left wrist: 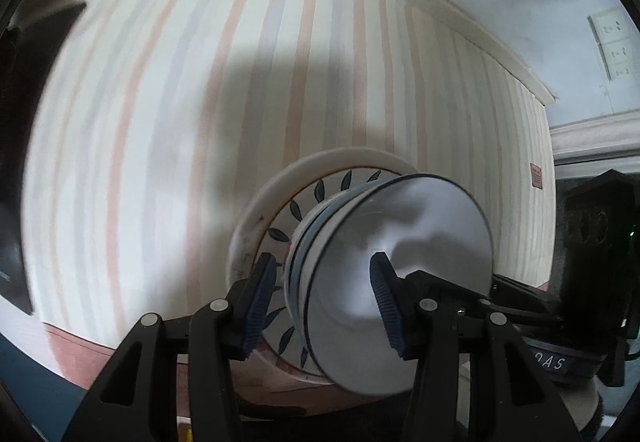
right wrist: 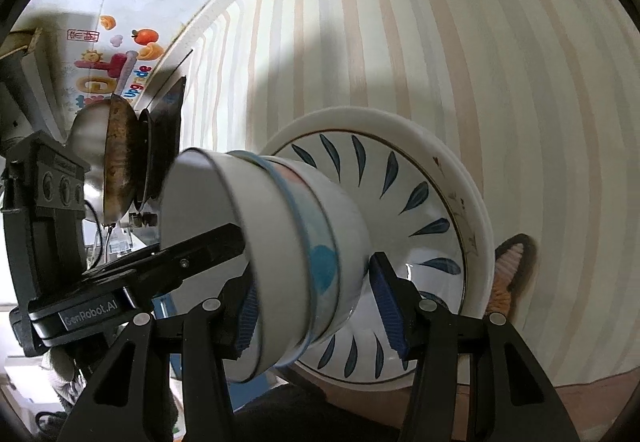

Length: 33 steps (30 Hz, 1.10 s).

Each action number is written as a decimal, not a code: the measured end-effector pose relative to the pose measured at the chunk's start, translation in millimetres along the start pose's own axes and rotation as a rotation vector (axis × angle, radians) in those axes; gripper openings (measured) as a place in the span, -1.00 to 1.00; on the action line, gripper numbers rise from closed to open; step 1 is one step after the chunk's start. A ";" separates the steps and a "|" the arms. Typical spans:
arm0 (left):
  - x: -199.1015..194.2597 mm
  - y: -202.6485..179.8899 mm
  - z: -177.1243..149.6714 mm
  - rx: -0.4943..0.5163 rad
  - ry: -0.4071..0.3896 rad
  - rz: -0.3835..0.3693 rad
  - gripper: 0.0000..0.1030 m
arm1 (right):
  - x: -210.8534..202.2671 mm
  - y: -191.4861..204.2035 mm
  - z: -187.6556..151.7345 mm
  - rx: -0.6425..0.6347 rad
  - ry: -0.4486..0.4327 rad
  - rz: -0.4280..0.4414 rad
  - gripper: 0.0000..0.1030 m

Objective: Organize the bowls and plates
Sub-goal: 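Open both tools, release the bowls, and withdraw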

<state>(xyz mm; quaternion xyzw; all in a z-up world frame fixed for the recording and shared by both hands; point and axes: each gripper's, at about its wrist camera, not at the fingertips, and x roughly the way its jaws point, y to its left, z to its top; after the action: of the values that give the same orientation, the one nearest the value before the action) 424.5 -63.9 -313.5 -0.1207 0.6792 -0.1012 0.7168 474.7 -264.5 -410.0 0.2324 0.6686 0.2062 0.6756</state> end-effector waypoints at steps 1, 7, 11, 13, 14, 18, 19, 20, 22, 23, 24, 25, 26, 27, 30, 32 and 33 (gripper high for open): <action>-8.0 -2.1 -2.2 0.014 -0.025 0.019 -0.10 | -4.2 3.1 -1.6 -0.006 -0.007 -0.010 0.07; -49.4 -8.0 -21.3 0.071 -0.152 0.125 -0.09 | -34.3 29.4 -20.3 -0.065 -0.076 -0.110 0.08; -67.8 -10.1 -36.8 0.099 -0.208 0.166 0.10 | -60.3 51.6 -41.7 -0.102 -0.150 -0.191 0.25; -77.6 -11.8 -45.9 0.112 -0.243 0.184 0.49 | -72.8 61.0 -52.7 -0.115 -0.185 -0.218 0.63; -82.1 -12.1 -49.4 0.117 -0.258 0.193 0.66 | -80.5 67.1 -59.6 -0.122 -0.211 -0.240 0.69; -105.5 -12.8 -68.5 0.125 -0.332 0.214 0.75 | -109.2 86.5 -84.2 -0.142 -0.310 -0.325 0.80; -110.2 -12.7 -72.6 0.126 -0.342 0.212 0.77 | -113.1 91.9 -89.1 -0.144 -0.328 -0.334 0.81; -116.5 -13.3 -78.3 0.126 -0.357 0.211 0.77 | -120.7 96.9 -96.4 -0.151 -0.353 -0.351 0.82; -128.5 -13.6 -87.5 0.124 -0.383 0.205 0.77 | -133.3 105.8 -109.0 -0.162 -0.393 -0.388 0.85; -132.2 -16.0 -91.7 0.123 -0.390 0.206 0.77 | -138.6 109.1 -114.6 -0.167 -0.410 -0.398 0.86; -139.2 -17.8 -98.7 0.121 -0.406 0.206 0.77 | -145.8 112.3 -122.0 -0.172 -0.431 -0.408 0.87; -143.9 -19.4 -104.4 0.120 -0.420 0.207 0.77 | -150.5 114.4 -126.1 -0.174 -0.442 -0.412 0.88; -148.4 -21.5 -110.6 0.120 -0.435 0.213 0.77 | -157.3 116.9 -133.5 -0.177 -0.458 -0.416 0.89; -153.6 -23.8 -117.3 0.121 -0.451 0.218 0.78 | -164.2 119.7 -141.9 -0.179 -0.473 -0.416 0.89; -170.2 -29.7 -141.5 0.122 -0.498 0.223 0.78 | -181.8 127.5 -165.9 -0.197 -0.514 -0.418 0.91; -184.2 -34.4 -162.3 0.116 -0.545 0.235 0.85 | -191.4 133.8 -184.0 -0.212 -0.540 -0.425 0.92; -187.8 -36.2 -168.8 0.115 -0.555 0.239 0.89 | -198.5 137.3 -195.4 -0.221 -0.556 -0.424 0.92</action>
<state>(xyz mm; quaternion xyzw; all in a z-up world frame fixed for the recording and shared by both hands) 245.9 -46.2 -132.1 -0.0223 0.4598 -0.0176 0.8875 279.7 -263.3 -168.3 0.0617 0.4666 0.0616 0.8802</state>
